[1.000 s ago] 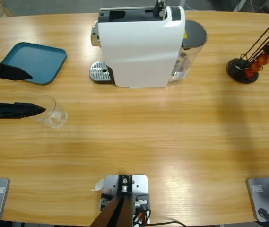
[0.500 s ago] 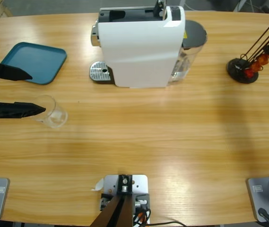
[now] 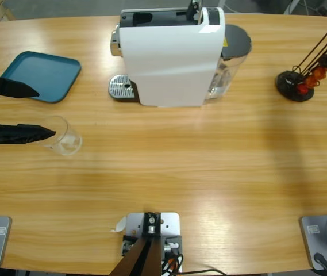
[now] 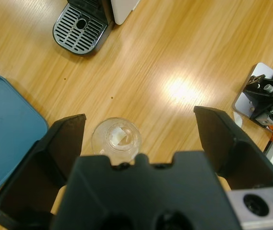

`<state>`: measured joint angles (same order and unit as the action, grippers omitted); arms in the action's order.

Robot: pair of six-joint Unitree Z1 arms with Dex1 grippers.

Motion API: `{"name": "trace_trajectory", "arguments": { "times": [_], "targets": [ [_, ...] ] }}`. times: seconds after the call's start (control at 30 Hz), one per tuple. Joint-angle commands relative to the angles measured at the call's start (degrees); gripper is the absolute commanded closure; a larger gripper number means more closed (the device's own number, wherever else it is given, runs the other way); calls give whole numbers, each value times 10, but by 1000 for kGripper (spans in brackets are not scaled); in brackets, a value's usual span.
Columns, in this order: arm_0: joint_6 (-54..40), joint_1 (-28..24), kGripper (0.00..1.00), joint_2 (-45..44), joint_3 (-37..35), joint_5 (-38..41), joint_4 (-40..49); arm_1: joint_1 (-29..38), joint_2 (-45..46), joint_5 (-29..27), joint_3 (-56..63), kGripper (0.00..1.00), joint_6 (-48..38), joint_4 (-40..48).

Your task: Pour coffee

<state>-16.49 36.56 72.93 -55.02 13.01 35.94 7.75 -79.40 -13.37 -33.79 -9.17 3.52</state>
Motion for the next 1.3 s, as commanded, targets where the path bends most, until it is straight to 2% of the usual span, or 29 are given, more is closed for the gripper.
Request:
{"name": "trace_trajectory", "arguments": {
  "times": [0.03, 0.1, 0.13, 0.17, 0.27, 0.33, 0.4, 0.87, 1.3],
  "targets": [
    [5, 4, 27, 18, 2, -2, -2, -11, -2, 1, 20, 531, 5, -16],
    [5, 4, 27, 18, 3, -2, -2, -11, 1, 1, 21, 578, 6, -16],
    [5, 4, 27, 18, 3, -2, -2, -12, 4, 1, 21, 693, 10, -15],
    [5, 4, 27, 18, 3, -2, -2, -11, 5, 2, 21, 761, 12, -14],
    [5, 4, 27, 17, 3, -2, -2, -11, 8, 4, 21, 783, 17, -13],
    [5, 4, 27, 16, 3, -2, -2, -11, 10, 6, 21, 944, 19, -11],
    [6, 4, 27, 16, 3, -2, -2, -12, 11, 8, 21, 993, 20, -11],
    [6, 4, 27, 17, 7, -2, -2, -11, 22, 2, 4, 1000, 16, -9],
    [6, 8, 27, 18, 8, -1, -2, -12, 62, -10, -52, 1000, 14, -71]
  ]
}}
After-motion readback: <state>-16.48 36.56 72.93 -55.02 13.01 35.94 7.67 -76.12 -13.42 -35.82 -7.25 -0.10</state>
